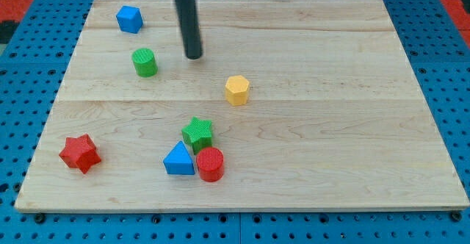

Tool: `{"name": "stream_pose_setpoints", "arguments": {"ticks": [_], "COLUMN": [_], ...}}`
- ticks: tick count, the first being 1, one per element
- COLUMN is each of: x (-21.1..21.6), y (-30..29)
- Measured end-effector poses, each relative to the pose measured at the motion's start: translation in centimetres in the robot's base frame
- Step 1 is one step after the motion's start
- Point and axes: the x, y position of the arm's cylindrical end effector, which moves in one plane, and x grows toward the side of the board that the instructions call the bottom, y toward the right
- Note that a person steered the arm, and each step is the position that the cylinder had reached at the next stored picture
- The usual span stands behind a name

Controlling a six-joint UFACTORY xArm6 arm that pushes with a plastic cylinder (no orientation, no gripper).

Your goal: Slide yellow heart closer to the yellow hexagon

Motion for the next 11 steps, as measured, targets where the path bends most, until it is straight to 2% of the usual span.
{"name": "stream_pose_setpoints", "arguments": {"ticks": [1,2,3,4,5,6,7,9,10,11], "x": [-4.0,-6.2,-9.4,-9.7,-4.4,-2.9,-3.7,-7.9,-8.3,-6.1], "y": [-2.5,-7.5,-6.3,1.0,3.4,3.3,3.5,3.4,3.4,5.9]}}
